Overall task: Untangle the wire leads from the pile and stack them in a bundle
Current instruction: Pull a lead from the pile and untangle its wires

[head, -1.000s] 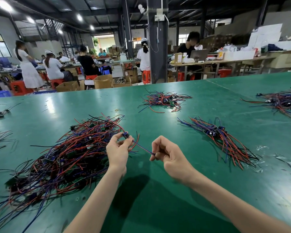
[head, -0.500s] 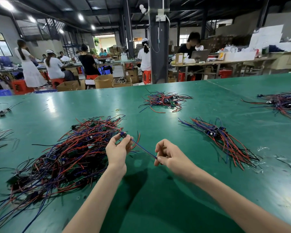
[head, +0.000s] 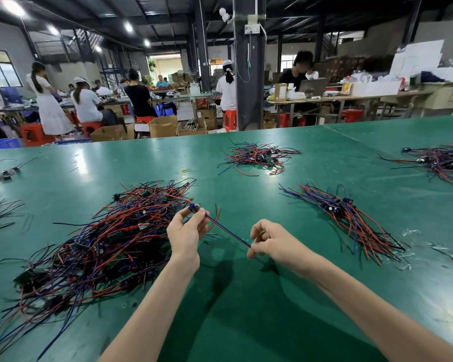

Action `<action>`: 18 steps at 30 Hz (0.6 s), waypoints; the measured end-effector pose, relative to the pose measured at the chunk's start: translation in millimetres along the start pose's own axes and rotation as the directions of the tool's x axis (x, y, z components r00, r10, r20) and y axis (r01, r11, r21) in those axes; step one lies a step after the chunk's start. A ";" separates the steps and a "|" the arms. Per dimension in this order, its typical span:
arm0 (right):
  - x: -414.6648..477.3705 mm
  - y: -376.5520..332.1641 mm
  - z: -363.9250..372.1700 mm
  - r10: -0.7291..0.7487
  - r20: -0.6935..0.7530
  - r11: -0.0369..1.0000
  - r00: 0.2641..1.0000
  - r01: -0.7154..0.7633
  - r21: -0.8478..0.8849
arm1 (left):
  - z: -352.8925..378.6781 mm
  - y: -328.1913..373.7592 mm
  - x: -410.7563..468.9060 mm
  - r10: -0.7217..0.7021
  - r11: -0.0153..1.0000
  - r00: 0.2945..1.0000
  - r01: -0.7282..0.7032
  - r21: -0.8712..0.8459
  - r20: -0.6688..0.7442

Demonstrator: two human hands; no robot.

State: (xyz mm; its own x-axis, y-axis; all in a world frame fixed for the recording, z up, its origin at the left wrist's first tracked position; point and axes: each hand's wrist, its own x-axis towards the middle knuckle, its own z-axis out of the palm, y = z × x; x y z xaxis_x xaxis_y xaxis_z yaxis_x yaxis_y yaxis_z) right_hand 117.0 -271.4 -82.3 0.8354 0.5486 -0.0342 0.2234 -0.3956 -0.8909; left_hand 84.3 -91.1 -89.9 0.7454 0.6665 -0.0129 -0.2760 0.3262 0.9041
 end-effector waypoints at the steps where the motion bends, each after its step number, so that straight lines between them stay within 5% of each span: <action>1: 0.1 0.5 0.8 -0.008 0.009 1.000 1.000 0.008 -0.006 | 0.0 -0.2 0.0 0.004 1.000 1.000 -0.004 0.000 -0.002; 10: -5.2 -1.0 2.4 -0.212 0.193 0.977 0.958 0.209 0.032 | 0.1 -3.6 2.6 0.043 0.999 0.999 -0.043 0.026 -0.003; 18: -9.2 -5.3 4.0 -0.319 0.052 0.939 0.946 0.308 0.156 | -0.7 -2.9 3.2 0.033 0.999 0.999 -0.033 0.042 0.001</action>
State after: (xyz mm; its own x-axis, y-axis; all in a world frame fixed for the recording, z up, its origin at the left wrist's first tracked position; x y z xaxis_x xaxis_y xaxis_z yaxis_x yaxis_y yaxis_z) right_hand 106.1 -271.4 -79.1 0.6930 0.6837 0.2285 0.3889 -0.0877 -0.9171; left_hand 87.0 -89.5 -92.9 0.7362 0.6765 0.0177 -0.2752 0.2753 0.9211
